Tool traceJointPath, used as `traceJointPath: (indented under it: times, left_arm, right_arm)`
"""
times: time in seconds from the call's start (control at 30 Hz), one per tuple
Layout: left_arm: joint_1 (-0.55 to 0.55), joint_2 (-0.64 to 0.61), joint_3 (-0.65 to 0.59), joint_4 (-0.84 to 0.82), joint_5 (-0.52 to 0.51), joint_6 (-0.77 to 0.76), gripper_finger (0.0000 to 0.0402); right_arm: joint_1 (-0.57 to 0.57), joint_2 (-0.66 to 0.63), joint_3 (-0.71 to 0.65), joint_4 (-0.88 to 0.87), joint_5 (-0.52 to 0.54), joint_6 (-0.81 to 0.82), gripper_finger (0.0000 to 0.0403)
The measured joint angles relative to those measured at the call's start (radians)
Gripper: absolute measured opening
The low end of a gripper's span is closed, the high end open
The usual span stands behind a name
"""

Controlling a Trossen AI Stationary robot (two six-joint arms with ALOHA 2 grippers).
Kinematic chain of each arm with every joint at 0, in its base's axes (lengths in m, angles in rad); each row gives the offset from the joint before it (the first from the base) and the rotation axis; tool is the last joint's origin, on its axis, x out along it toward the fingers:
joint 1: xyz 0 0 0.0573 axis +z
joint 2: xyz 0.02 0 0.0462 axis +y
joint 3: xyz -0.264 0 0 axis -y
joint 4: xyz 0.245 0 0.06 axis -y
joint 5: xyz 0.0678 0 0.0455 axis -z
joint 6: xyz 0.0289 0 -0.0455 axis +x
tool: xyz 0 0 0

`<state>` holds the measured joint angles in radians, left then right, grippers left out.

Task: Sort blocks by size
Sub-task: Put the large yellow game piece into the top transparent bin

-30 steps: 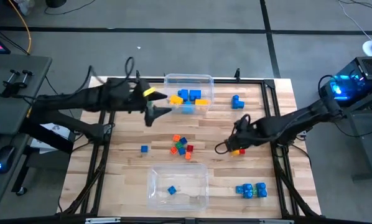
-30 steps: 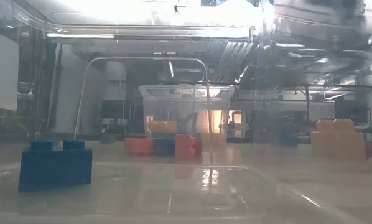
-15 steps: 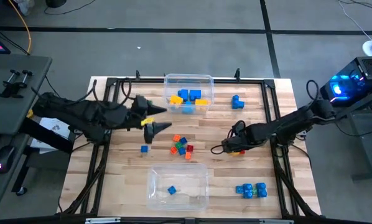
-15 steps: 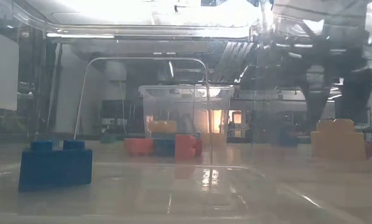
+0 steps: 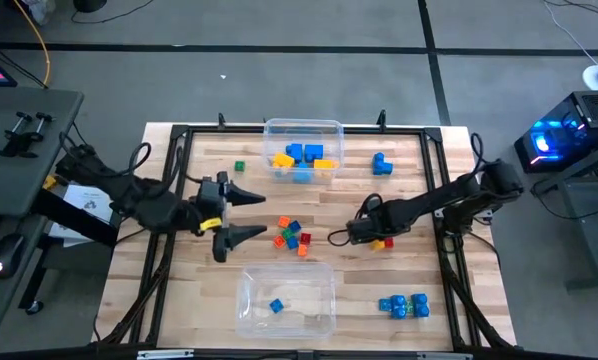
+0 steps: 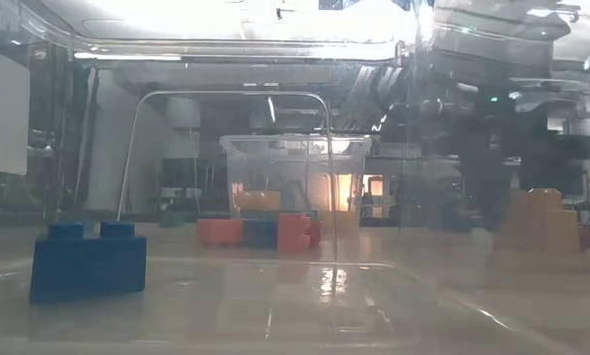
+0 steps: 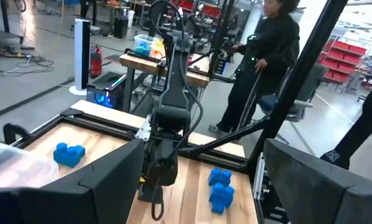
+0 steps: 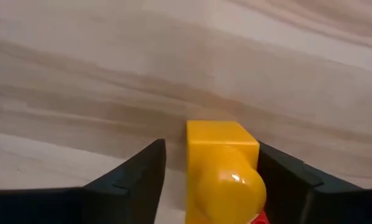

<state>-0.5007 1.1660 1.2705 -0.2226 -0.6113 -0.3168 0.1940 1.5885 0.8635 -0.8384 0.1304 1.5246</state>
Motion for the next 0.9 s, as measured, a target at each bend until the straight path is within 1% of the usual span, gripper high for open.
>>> traceJointPath:
  times: [0.13, 0.23, 0.27, 0.33, 0.4, 0.53, 0.63, 0.7, 0.77, 0.83, 0.9]
  left_arm:
    - [-0.020, -0.002, 0.000, -0.006, -0.034, -0.001, 0.0317]
    - [-0.038, -0.024, 0.000, 0.046, -0.037, 0.059, 0.0317]
    - [-0.044, -0.036, 0.000, 0.083, -0.037, 0.092, 0.0317]
    - [-0.056, -0.066, 0.000, 0.143, -0.039, 0.162, 0.0317]
    - [-0.062, -0.093, 0.001, 0.184, -0.052, 0.217, 0.0317]
    - [-0.062, -0.131, 0.001, 0.185, -0.114, 0.266, 0.0317]
    - [-0.062, -0.137, 0.001, 0.169, -0.146, 0.264, 0.0317]
    - [-0.062, -0.132, 0.001, 0.143, -0.154, 0.239, 0.0317]
    - [-0.062, -0.122, 0.001, 0.113, -0.158, 0.204, 0.0317]
    - [-0.062, -0.107, 0.001, 0.090, -0.176, 0.173, 0.0317]
    - [-0.062, -0.094, 0.001, 0.072, -0.201, 0.136, 0.0317]
  right_arm:
    - [0.000, 0.004, 0.000, -0.001, -0.001, -0.007, 0.0175]
    - [0.000, -0.008, 0.000, -0.001, 0.007, -0.023, 0.0134]
    - [0.000, -0.015, 0.008, -0.008, 0.008, -0.042, 0.0129]
    - [-0.005, -0.038, 0.041, -0.026, 0.028, -0.075, 0.0129]
    - [-0.019, -0.074, 0.094, -0.055, 0.071, -0.123, 0.0129]
    - [-0.072, -0.147, 0.245, -0.072, 0.251, -0.264, 0.0129]
    - [-0.131, -0.173, 0.373, -0.004, 0.364, -0.424, 0.0129]
    - [-0.184, -0.173, 0.441, 0.074, 0.386, -0.535, 0.0129]
    - [-0.250, -0.155, 0.491, 0.168, 0.373, -0.629, 0.0129]
    - [-0.313, -0.123, 0.526, 0.232, 0.346, -0.679, 0.0129]
    - [-0.368, -0.079, 0.549, 0.272, 0.332, -0.694, 0.0132]
